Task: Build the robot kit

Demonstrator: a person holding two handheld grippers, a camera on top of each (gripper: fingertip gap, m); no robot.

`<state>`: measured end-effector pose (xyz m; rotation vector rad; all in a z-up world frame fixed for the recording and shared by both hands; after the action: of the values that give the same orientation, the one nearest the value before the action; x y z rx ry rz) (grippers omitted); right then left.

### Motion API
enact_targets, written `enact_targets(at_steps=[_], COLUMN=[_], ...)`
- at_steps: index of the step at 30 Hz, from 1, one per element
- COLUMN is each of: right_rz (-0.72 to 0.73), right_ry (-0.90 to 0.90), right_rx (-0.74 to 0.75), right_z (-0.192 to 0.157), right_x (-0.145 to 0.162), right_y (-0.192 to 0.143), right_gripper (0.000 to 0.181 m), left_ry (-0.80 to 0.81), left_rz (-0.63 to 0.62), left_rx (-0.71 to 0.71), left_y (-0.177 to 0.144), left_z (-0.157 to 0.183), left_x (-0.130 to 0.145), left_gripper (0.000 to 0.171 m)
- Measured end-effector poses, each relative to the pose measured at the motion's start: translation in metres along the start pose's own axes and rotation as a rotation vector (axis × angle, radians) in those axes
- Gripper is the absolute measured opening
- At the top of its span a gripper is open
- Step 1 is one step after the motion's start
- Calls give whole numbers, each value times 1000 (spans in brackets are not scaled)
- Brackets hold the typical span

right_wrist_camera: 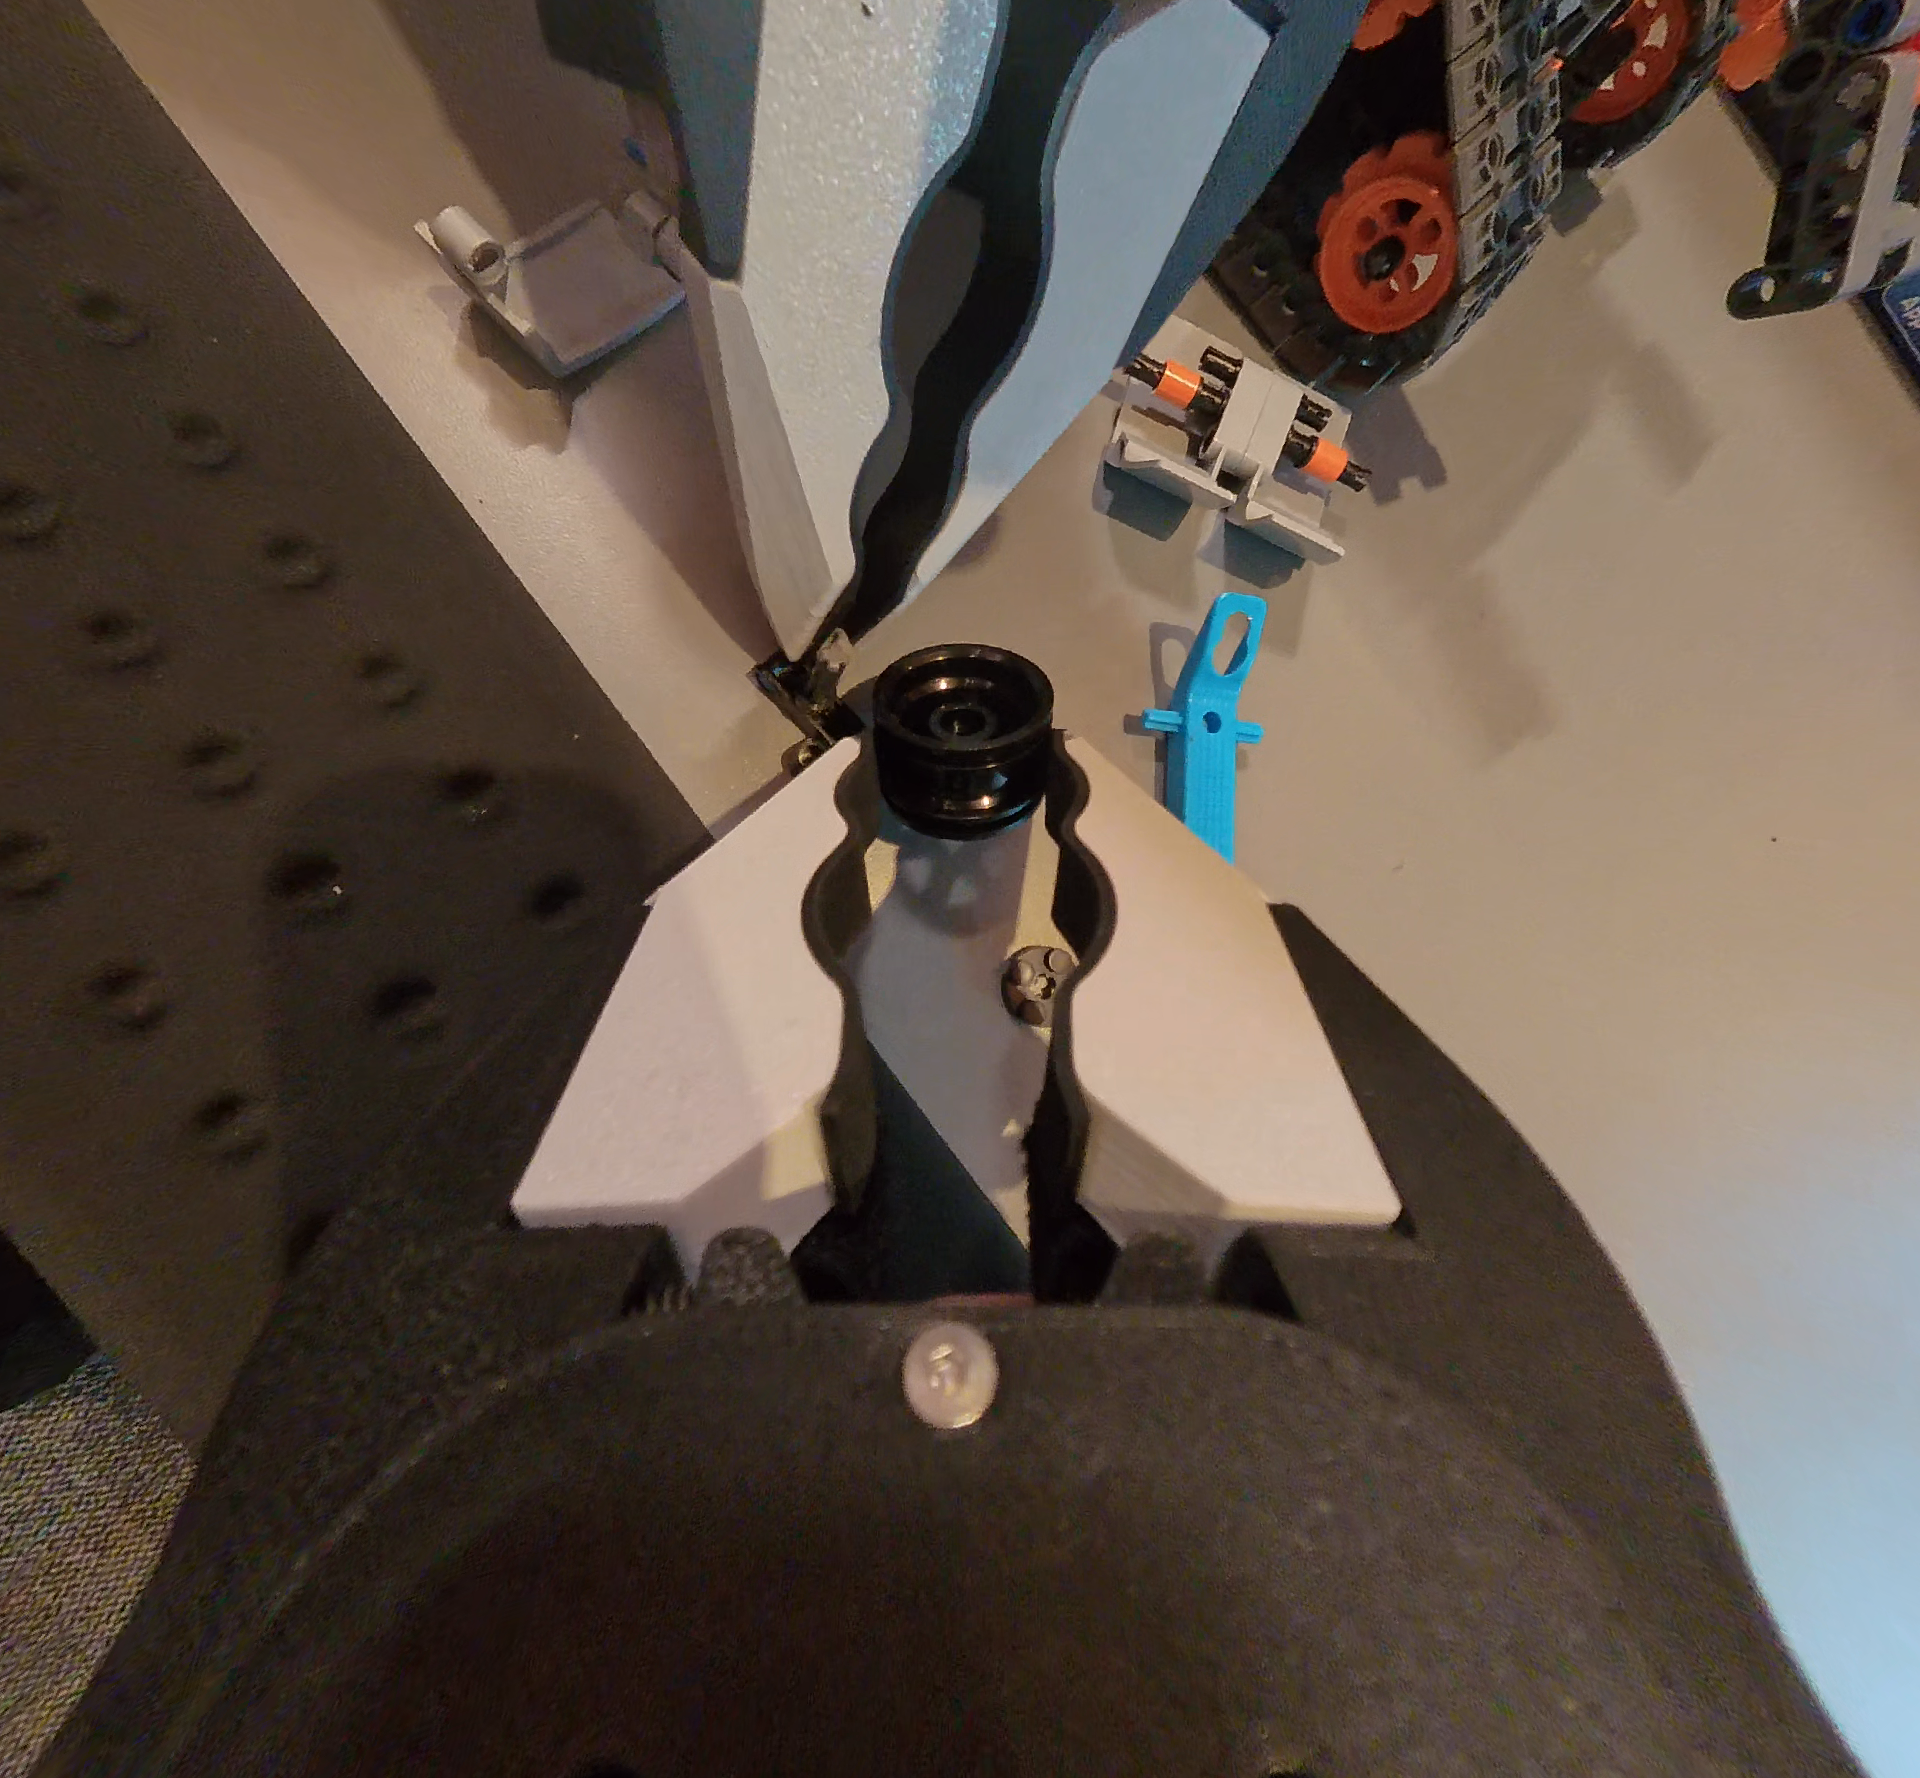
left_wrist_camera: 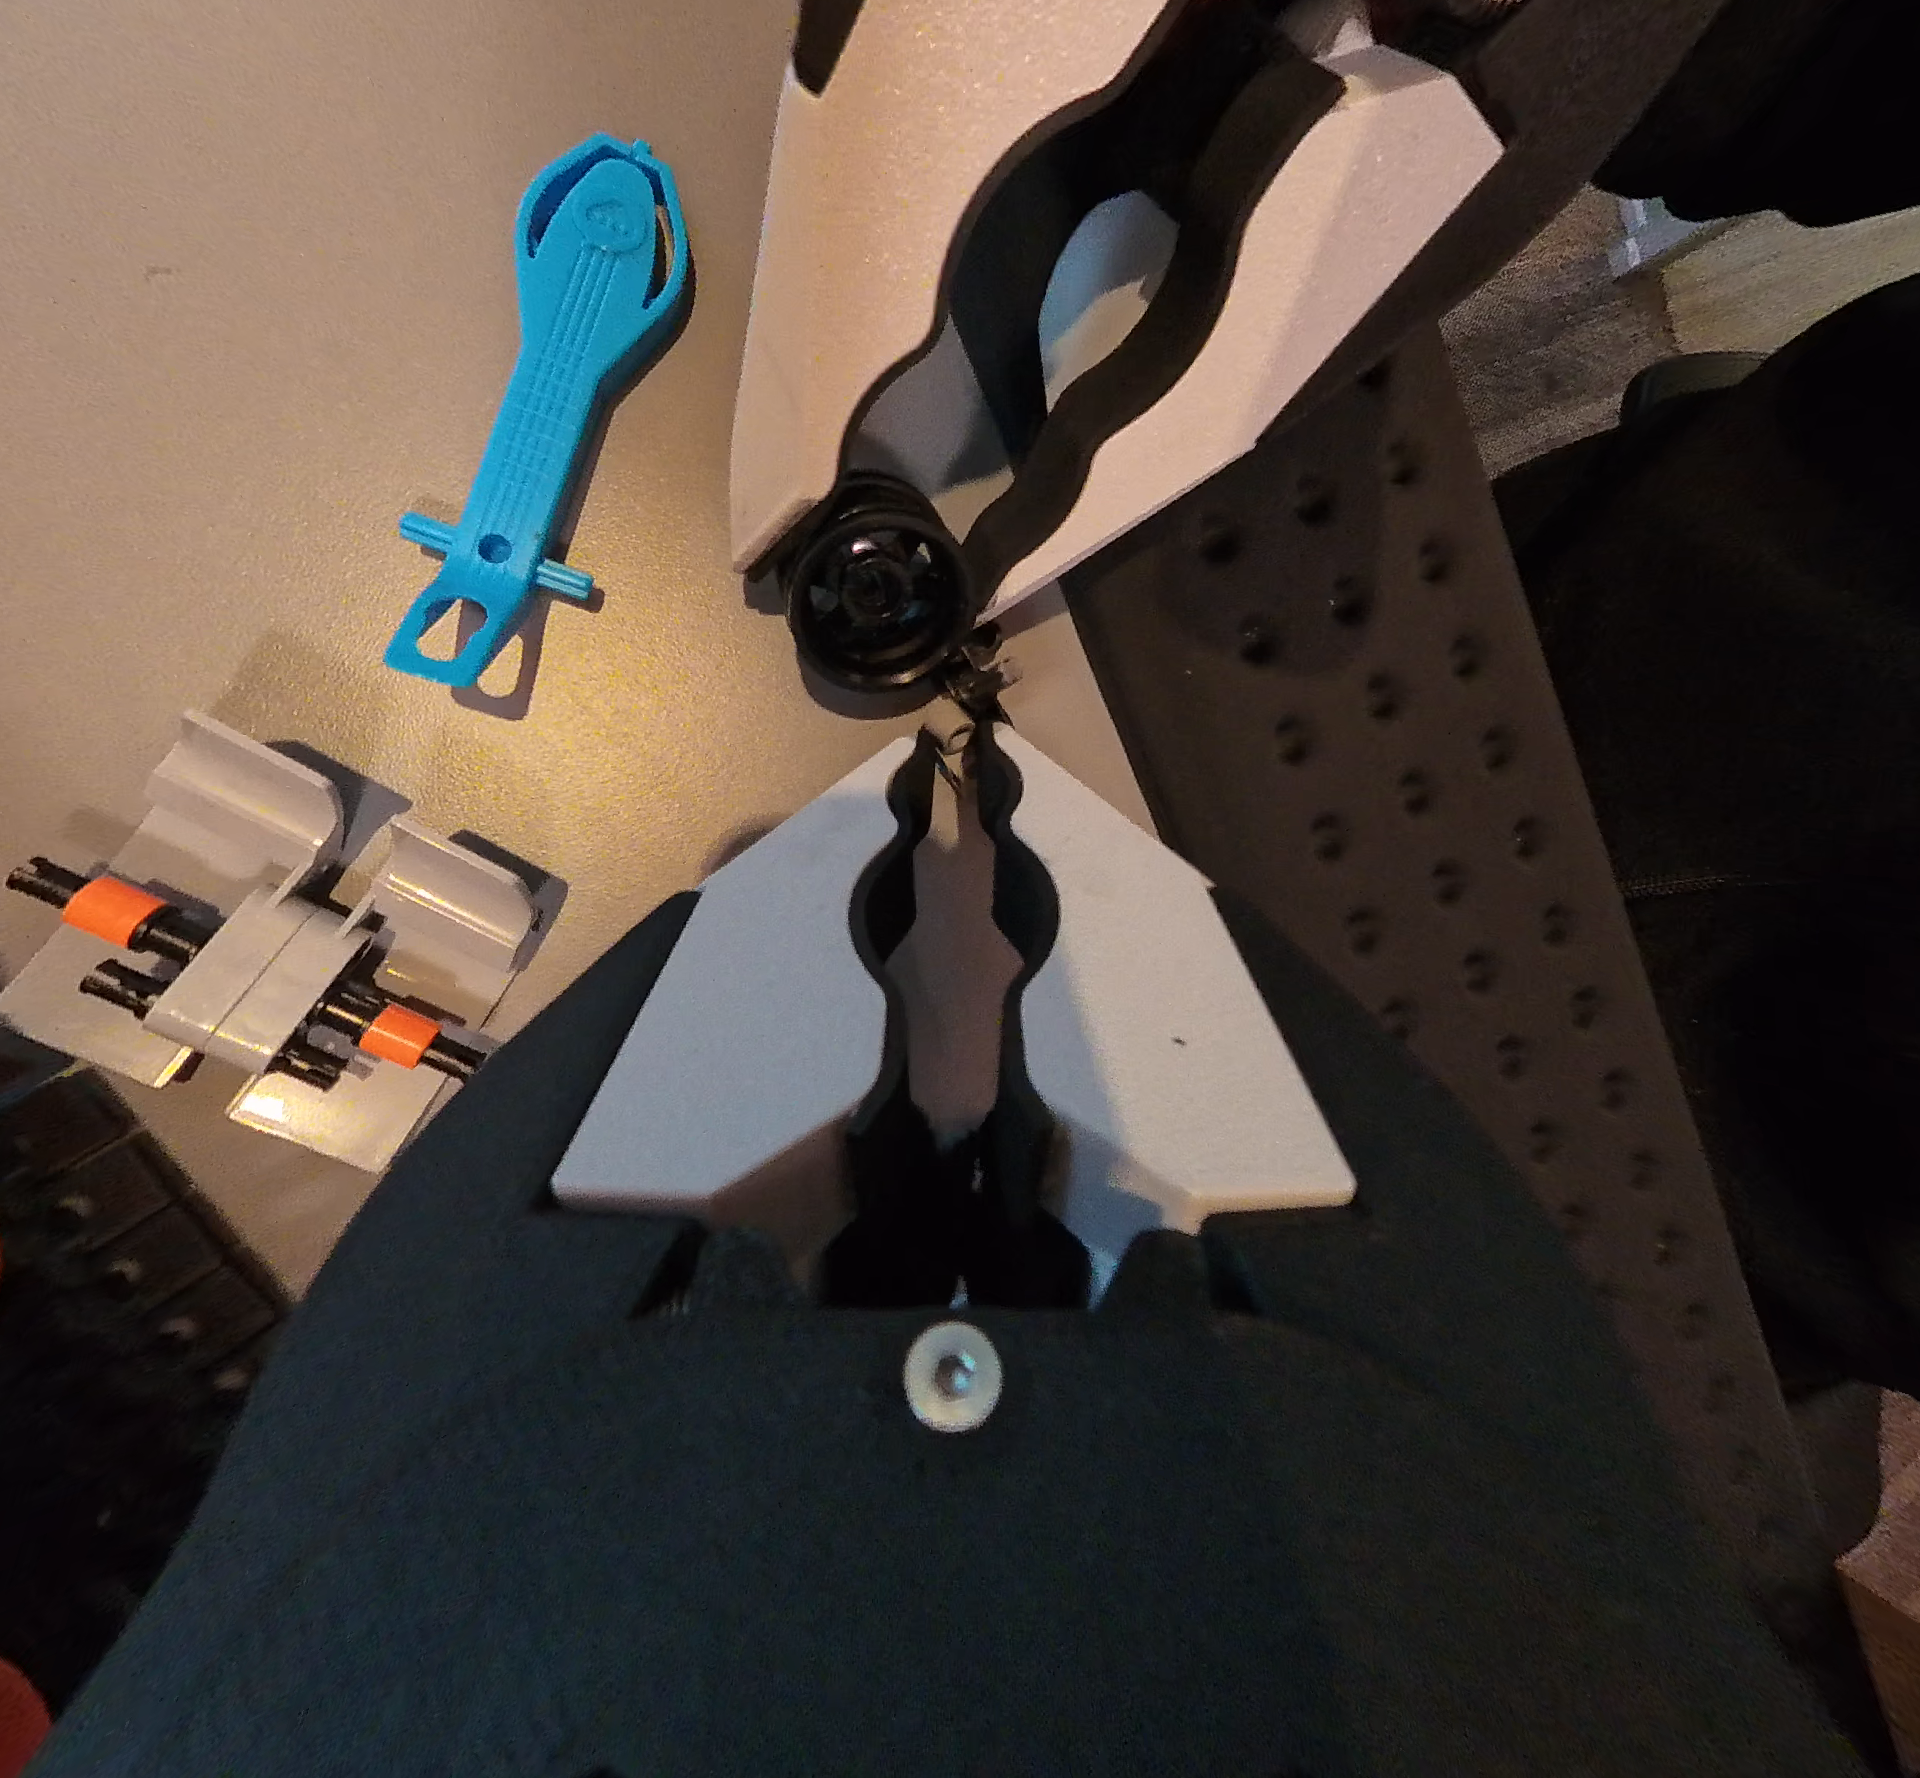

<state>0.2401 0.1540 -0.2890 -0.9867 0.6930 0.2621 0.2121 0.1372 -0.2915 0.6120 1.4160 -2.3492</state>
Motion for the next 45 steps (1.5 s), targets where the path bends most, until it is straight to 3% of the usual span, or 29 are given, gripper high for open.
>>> enact_targets(at_steps=[5,8,13,18,25,45], right_rz=[-1,-7,2,-2,2,32], right_ry=[-1,-5,1,-3,-4,15], right_rx=[-1,-3,-7,-9,-8,8], right_z=[0,-1,-1,-1,-1,2], right_x=[0,1,0,0,0,-2], right_y=[0,1,0,1,1,-2], right_gripper=[29,28,29,29,29,29], left_ry=[-29,-16,137,243,302,264], left_rz=[-13,0,-61,-129,-147,-137], left_rx=[-1,-17,-69,-173,-195,-220], left_y=[1,-5,-15,-9,-4,-9], left_z=[-2,-2,8,3,3,-2], left_x=[-1,-1,8,9,8,6], left_gripper=[6,15,24,15,5,4])
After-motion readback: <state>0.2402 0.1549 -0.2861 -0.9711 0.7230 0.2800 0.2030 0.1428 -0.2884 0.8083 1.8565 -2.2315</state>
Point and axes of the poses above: each gripper's, where its closed fingertips meet, y out along the fingers, x out of its underside, z = x × y across the jaws, the point moved 1 cm from there along -y, back along the fingers, and after that the axes turned 8 degrees about x, right-handed, at the moved point
